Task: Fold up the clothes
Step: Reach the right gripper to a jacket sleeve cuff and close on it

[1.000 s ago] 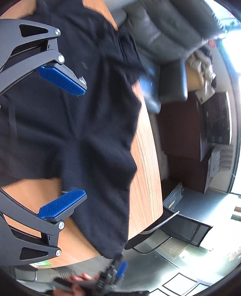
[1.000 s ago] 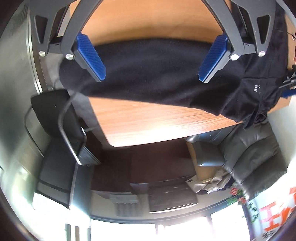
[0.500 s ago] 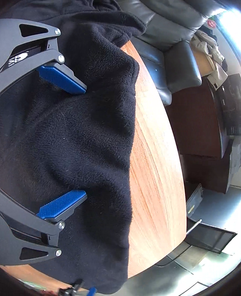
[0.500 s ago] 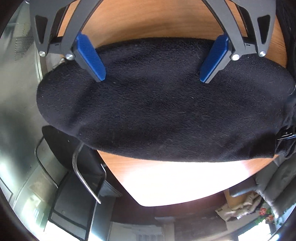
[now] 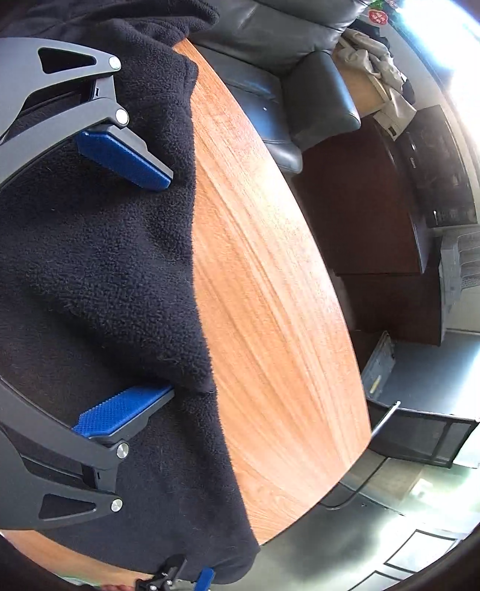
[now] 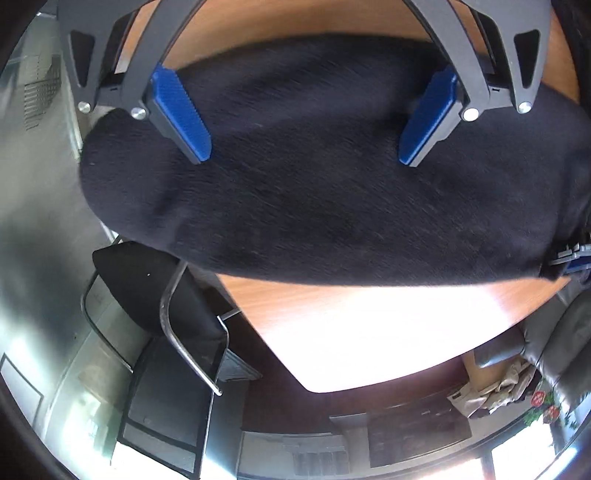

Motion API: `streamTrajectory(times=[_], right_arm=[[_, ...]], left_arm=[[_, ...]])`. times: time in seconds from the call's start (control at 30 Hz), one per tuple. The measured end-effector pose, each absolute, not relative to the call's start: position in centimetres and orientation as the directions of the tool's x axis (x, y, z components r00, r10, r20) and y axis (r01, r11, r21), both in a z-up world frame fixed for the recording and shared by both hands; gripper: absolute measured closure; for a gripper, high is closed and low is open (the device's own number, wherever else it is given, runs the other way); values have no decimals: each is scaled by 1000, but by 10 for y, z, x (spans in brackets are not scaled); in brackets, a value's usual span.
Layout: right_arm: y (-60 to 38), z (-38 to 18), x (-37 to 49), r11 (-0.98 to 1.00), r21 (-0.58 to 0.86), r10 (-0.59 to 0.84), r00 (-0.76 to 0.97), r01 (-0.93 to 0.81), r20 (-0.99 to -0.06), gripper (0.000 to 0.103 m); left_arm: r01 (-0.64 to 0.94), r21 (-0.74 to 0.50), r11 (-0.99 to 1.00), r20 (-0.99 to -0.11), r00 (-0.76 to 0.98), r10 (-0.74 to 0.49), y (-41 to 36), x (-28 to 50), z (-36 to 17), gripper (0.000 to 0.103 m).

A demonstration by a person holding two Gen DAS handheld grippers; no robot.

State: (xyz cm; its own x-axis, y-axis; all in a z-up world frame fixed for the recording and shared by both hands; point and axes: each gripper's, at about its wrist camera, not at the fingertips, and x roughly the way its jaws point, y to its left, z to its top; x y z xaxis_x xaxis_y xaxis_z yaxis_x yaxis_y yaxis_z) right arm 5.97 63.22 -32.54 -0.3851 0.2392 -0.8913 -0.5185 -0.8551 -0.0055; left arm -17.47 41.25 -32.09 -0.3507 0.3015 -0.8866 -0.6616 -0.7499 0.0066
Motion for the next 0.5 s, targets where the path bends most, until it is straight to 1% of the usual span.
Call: streamTrajectory(times=[0.07, 0.2, 0.23, 0.3, 0.33, 0.37, 0.43, 0.47, 0.5], right_arm=[[641, -319, 71, -847, 8, 230, -380, -532, -896, 1], [673, -284, 107, -798, 119, 238, -491, -591, -838, 1], [684, -283, 118, -783, 151, 224, -500, -603, -837, 1], [710, -293, 140, -749, 217, 166, -495, -626, -853, 1], [721, -302, 144, -734, 254, 121, -489, -630, -864, 1], [729, -311, 147, -718, 292, 72, -485, -631, -871, 1], [743, -327, 144, -699, 372, -5, -516, -611, -856, 2], [749, -335, 141, -688, 412, -41, -535, -598, -844, 4], [748, -339, 138, -678, 449, -78, -550, -582, -832, 20]], left_arm=[[-673, -14, -739, -899, -314, 304, 403, -158, -313, 0], [-701, -54, -711, -877, -307, 370, 376, -115, -287, 0], [-704, -70, -707, -872, -300, 386, 370, -108, -282, 0], [-703, -121, -701, -873, -261, 413, 364, -113, -279, 0], [-705, -143, -695, -876, -236, 420, 362, -105, -286, 0], [-709, -147, -690, -882, -222, 416, 363, -102, -294, 0], [-715, -118, -689, -900, -216, 378, 365, -93, -315, 0], [-721, -99, -686, -901, -227, 368, 366, -88, -323, 0], [-730, -69, -680, -887, -267, 377, 366, -83, -324, 0]])
